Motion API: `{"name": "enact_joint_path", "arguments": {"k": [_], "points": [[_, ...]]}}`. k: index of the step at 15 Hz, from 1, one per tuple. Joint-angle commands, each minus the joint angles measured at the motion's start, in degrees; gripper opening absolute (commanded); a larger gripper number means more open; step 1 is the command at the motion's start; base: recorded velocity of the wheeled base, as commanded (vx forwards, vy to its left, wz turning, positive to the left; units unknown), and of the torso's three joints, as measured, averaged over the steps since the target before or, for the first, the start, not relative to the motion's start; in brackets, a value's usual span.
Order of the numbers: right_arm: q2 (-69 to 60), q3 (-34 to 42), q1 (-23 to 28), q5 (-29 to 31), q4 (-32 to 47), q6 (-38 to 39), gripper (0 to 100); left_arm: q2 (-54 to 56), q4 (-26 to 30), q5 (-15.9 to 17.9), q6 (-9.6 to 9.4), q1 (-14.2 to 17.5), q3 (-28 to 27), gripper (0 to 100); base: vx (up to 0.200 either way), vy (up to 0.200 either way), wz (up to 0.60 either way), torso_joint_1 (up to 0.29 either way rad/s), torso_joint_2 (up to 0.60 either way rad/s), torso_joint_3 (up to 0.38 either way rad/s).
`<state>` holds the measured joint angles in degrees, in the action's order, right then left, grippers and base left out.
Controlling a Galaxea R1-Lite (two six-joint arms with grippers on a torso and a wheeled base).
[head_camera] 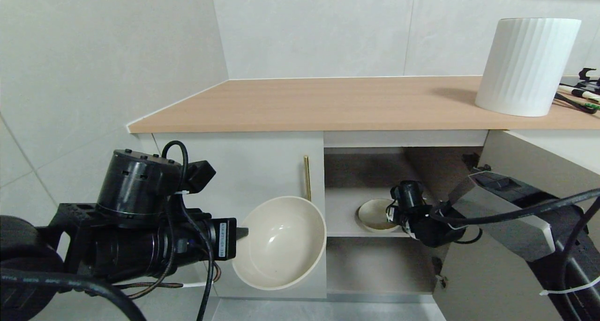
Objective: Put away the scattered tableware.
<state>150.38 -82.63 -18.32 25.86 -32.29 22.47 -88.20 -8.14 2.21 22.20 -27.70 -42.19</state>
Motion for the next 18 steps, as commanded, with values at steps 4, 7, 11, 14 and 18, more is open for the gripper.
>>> {"name": "enact_joint_path", "arguments": {"k": [4,7,11,14,18], "points": [[2.72,-4.38,0.92,0.34,0.04,0.47,0,-0.48,-0.03,-0.01,0.04,0.01,-0.08,0,0.0,0.0,0.0,0.0,0.0,0.0],[2.81,-5.17,1.27,0.34,0.65,0.65,0,-0.48,-0.03,-0.01,0.04,0.01,-0.08,0,0.0,0.0,0.0,0.0,0.0,0.0],[2.72,-5.26,1.27,0.34,0.65,0.74,100,-0.48,-0.03,-0.01,0.04,0.01,-0.08,0,0.0,0.0,0.0,0.0,0.0,0.0],[1.93,-4.91,1.18,0.51,0.56,1.61,100,-0.57,-0.03,-0.01,0.13,0.01,-0.08,0,0.0,0.0,0.0,0.0,0.0,0.0],[-12.92,8.71,-2.07,0.6,0.92,1.79,100,-1.54,-0.03,-0.01,-0.05,0.01,-0.35,0,0.0,0.0,0.0,0.0,0.0,0.0]]}}
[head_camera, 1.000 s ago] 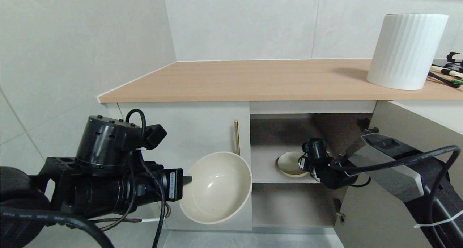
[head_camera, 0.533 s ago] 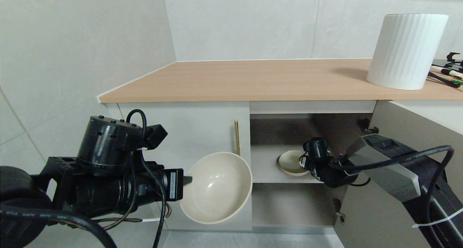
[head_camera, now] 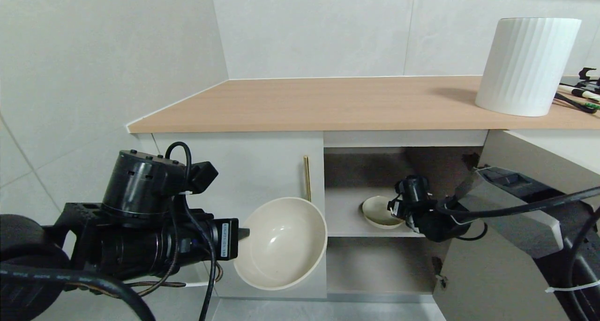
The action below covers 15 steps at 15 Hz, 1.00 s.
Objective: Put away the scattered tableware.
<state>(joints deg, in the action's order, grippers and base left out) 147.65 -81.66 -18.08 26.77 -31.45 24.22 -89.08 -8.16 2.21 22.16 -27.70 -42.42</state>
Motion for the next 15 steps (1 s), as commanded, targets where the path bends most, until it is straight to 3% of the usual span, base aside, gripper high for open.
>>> {"name": "enact_joint_path", "arguments": {"k": [1,3,6,7,8,9,11,15], "points": [[-15.2,12.14,-4.25,-1.37,0.07,0.04,100,-1.36,-0.02,-0.1,-0.01,-0.08,-0.12,0,0.0,0.0,0.0,0.0,0.0,0.0],[-24.69,19.88,-7.41,-7.26,1.57,-0.93,100,-2.94,0.33,-0.19,-0.28,-0.69,-0.12,0,0.0,0.0,0.0,0.0,0.0,0.0],[-37.26,23.66,-11.63,-14.38,13.08,-1.9,100,-5.49,0.51,-1.06,-1.42,-2.63,0.06,0,0.0,0.0,0.0,0.0,0.0,0.0],[-43.68,23.83,-14.88,-17.01,20.73,-1.9,100,-7.52,0.68,-3.0,-3.18,-3.94,-0.12,0,0.0,0.0,0.0,0.0,0.0,0.0],[-44.21,23.92,-15.32,-17.28,21.43,-1.9,100,-7.87,0.77,-3.26,-3.35,-4.12,-0.2,0,0.0,0.0,0.0,0.0,0.0,0.0],[-48.34,23.83,-18.04,-20.71,27.41,-1.9,100,-10.15,1.21,-5.81,-3.79,-5.79,-1.52,0,0.0,0.0,0.0,0.0,0.0,0.0],[-50.09,23.92,-21.91,-22.99,30.4,-1.72,100,-11.91,1.39,-7.66,-3.79,-7.81,-2.05,0,0.0,0.0,0.0,0.0,0.0,0.0],[-48.51,25.5,-28.5,-22.99,30.48,-1.72,100,-12.09,1.39,-7.83,-3.79,-9.66,-2.05,0,0.0,0.0,0.0,0.0,0.0,0.0]]}}
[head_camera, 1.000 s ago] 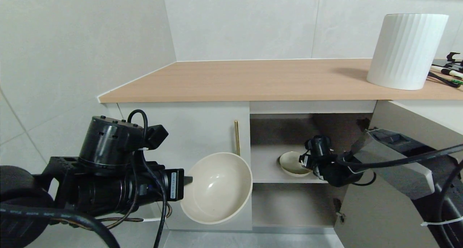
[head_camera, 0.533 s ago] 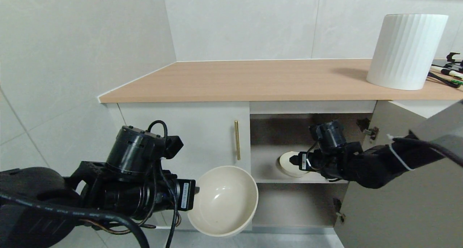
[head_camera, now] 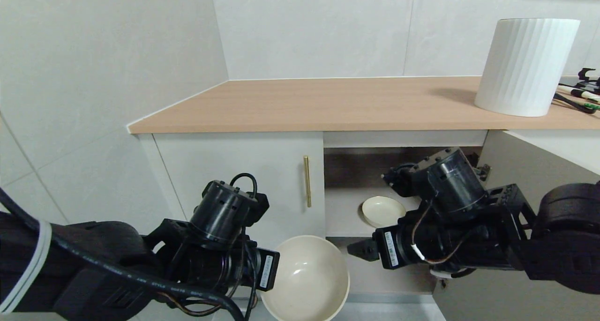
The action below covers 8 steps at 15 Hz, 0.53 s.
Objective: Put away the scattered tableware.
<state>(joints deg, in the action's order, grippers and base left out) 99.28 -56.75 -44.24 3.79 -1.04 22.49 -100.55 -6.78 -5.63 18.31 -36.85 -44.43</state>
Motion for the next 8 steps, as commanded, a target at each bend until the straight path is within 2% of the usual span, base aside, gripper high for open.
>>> {"name": "enact_joint_path", "arguments": {"k": [1,8], "points": [[1.27,0.67,-3.13,0.6,-0.02,0.01,100,-0.61,-0.08,-0.26,0.06,-0.77,-0.04,0,0.0,0.0,0.0,0.0,0.0,0.0],[8.39,0.23,-3.31,0.95,-0.63,0.1,100,-0.17,0.01,-0.7,0.06,-1.91,0.14,0,0.0,0.0,0.0,0.0,0.0,0.0]]}}
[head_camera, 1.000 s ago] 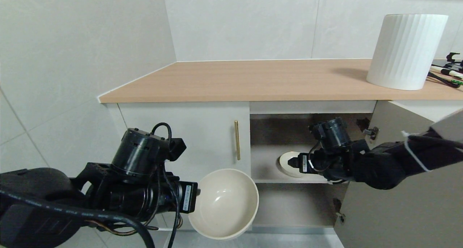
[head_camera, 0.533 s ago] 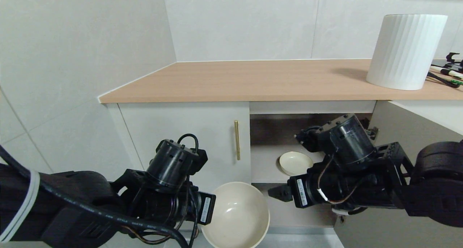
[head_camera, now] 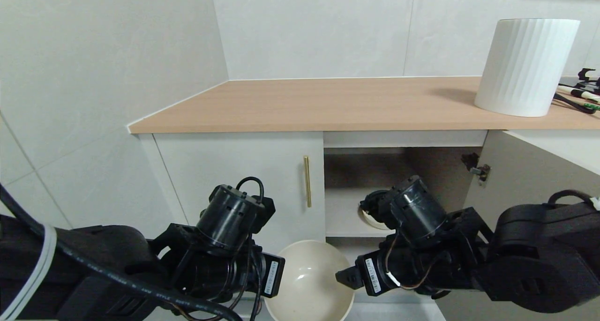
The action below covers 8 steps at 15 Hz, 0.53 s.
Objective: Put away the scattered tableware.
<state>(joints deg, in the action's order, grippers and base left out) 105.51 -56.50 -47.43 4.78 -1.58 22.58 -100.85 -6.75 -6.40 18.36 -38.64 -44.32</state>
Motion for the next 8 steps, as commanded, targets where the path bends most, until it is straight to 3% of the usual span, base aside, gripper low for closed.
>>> {"name": "enact_joint_path", "arguments": {"k": [1,2,8], "points": [[2.33,-0.1,-0.12,-0.03,-0.09,0.01,100,0.04,-0.01,0.07,0.01,-0.12,0.03,0,0.0,0.0,0.0,0.0,0.0,0.0],[2.6,-0.1,-0.12,-0.03,-0.09,0.1,0,0.13,-0.01,-0.02,0.1,-0.12,0.03,0,0.0,0.0,0.0,0.0,0.0,0.0],[2.86,-0.19,-0.47,-0.03,-0.7,0.19,0,0.04,-0.01,-0.02,0.1,-0.12,0.03,0,0.0,0.0,0.0,0.0,0.0,0.0]]}}
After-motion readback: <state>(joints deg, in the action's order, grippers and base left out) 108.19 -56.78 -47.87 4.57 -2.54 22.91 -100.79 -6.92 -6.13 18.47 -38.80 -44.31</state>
